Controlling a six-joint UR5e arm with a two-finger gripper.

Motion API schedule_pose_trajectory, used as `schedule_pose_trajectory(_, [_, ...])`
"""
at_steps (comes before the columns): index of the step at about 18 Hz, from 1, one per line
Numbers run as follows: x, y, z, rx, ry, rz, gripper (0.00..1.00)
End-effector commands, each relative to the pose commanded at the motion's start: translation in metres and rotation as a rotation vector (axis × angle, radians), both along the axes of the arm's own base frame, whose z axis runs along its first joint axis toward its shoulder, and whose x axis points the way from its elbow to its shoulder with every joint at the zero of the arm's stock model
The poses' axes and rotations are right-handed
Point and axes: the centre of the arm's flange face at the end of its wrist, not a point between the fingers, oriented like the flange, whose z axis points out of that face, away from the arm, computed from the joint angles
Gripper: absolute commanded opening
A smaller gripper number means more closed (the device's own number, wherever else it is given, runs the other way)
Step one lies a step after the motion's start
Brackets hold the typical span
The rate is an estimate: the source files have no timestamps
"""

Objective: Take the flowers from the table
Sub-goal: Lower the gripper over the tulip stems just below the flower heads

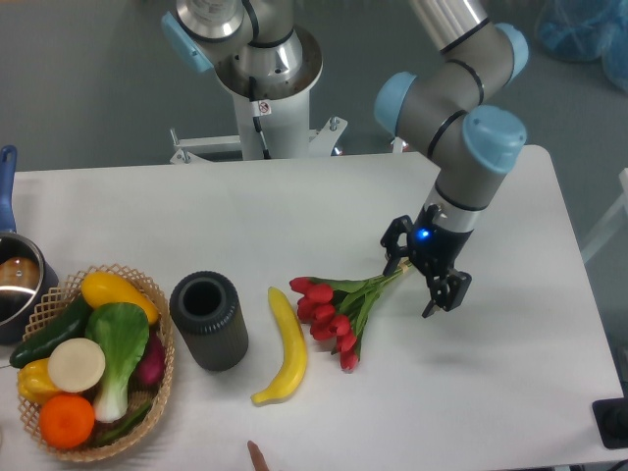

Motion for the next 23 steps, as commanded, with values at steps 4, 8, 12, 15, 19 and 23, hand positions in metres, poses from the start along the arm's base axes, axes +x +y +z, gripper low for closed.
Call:
schedule_pose_trajectory(4, [0.009, 0.002, -0.011, 0.036, -0.053, 0.009, 1.00])
schedule_pose_trajectory(8, [0.012, 0.008, -0.027, 0.071, -0.125, 0.052, 1.00])
schedule_pose_trajectory(12, [0.014, 0.002, -0.037, 0.054, -0.137, 0.052, 1.00])
schedule_pose_trajectory(15, [0.017, -0.001, -0.045, 0.045, -0.149, 0.056, 1.00])
schedule_pose_trajectory(19, [0.010, -0.013, -0.038, 0.045, -0.142, 0.076, 1.00])
schedule_pose_trajectory(23, [0.015, -0.018, -0.041, 0.029, -0.159, 0.083, 1.00])
